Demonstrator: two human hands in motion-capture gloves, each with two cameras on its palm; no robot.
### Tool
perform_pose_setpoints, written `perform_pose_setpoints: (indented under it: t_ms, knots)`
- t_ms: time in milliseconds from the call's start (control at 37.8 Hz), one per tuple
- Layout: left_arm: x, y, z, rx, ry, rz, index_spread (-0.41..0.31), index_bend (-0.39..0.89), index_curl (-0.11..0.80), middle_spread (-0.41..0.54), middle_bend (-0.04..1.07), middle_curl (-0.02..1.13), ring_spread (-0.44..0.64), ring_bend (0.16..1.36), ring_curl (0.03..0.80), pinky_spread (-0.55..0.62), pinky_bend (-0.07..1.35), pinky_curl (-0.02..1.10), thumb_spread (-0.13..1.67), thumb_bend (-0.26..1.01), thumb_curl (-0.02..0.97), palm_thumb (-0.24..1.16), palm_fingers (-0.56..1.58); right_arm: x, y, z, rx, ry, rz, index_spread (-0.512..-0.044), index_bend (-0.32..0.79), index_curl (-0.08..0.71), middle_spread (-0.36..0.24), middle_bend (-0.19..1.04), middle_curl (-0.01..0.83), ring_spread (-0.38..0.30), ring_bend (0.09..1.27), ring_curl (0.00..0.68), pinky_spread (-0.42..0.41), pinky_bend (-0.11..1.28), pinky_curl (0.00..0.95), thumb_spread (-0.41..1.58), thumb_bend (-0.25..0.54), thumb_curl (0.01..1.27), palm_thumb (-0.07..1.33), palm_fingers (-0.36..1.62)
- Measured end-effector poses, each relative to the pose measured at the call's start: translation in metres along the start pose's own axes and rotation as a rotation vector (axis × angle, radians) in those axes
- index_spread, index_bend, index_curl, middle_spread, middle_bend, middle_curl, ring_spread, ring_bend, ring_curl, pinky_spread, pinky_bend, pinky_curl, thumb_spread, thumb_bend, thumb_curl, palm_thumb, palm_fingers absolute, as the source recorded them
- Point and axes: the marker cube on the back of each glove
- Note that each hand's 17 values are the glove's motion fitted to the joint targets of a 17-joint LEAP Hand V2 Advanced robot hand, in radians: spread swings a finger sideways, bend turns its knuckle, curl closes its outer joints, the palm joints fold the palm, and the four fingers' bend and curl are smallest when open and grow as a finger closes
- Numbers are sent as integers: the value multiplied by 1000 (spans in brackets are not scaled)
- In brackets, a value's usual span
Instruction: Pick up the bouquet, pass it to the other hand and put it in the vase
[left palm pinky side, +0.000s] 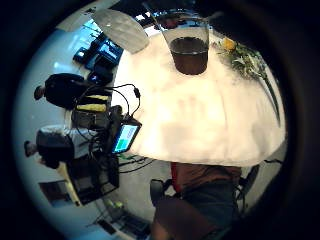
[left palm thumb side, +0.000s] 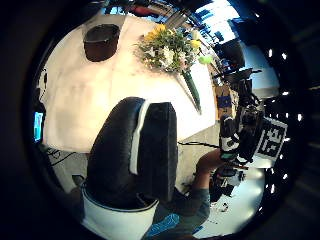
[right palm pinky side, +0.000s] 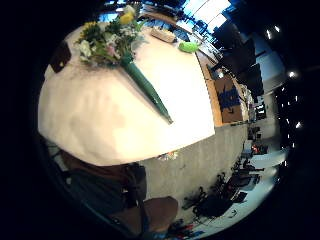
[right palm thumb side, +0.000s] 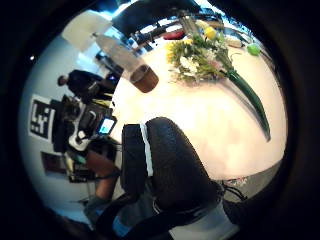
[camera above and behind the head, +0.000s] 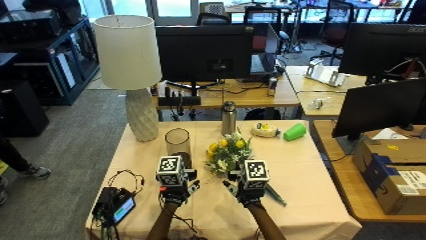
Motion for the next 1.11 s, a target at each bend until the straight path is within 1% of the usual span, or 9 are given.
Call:
perform_pose_setpoints:
  t_ms: [26,79,159,238,343,555,819,978,1110]
  knots:
    - [0,0,0,-3,-1,0,-29,187,54,51,204,48,134,395,67,183,288,56,433,34,22,65,396,0,-1,1,2,-2,-2,-195,193,50,-11,230,56,60,184,15,128,348,74,440,93,42,157,214]
    - [0,-1,2,-14,-2,3,-36,179,81,64,196,83,172,419,103,231,294,90,573,31,36,69,382,-1,-6,4,17,-11,-9,-244,187,80,-13,231,79,78,185,33,162,364,105,585,93,58,168,201]
    - [0,-5,7,-19,-5,13,-48,180,117,77,189,121,220,437,138,286,293,126,738,25,56,73,355,-5,-11,6,42,-29,-21,-295,180,116,-16,234,110,98,188,52,198,376,139,751,87,81,177,184]
    - [3,-5,8,-16,7,22,-55,181,147,89,184,147,252,445,157,322,286,148,855,15,76,74,336,-6,-7,3,33,-27,-21,-330,176,143,-18,234,136,113,190,66,223,381,163,871,76,102,181,172]
    - [6,-5,12,-9,23,37,-60,179,181,98,182,171,281,453,172,359,279,170,963,1,100,74,317,-7,-4,5,37,-15,-22,-359,172,171,-20,228,163,126,194,81,245,384,186,983,60,127,186,159]
    - [8,-2,7,-10,15,41,-65,174,232,111,183,209,322,458,191,400,273,207,1078,-15,140,69,297,-7,-5,6,48,-26,-32,-385,166,212,-22,221,207,141,196,108,266,383,221,1098,28,170,203,143]
    - [4,-2,6,-14,32,40,-67,171,273,118,180,244,343,468,209,423,256,239,1131,-17,180,65,273,-2,-7,6,19,-11,-31,-396,162,246,-23,212,249,149,197,136,275,379,253,1153,-13,209,214,130]
    - [2,3,4,-18,42,42,-67,167,291,120,182,259,350,471,218,431,251,254,1144,-18,198,61,264,20,-13,7,6,-1,1,-399,158,258,-23,210,268,151,194,150,277,379,268,1157,-21,221,204,121]
    - [1,6,-2,7,40,39,-67,162,302,121,182,269,355,465,222,434,256,268,1150,-18,209,58,254,47,-24,11,-5,2,37,-400,152,265,-22,196,280,148,195,160,279,393,284,1151,-19,233,205,96]
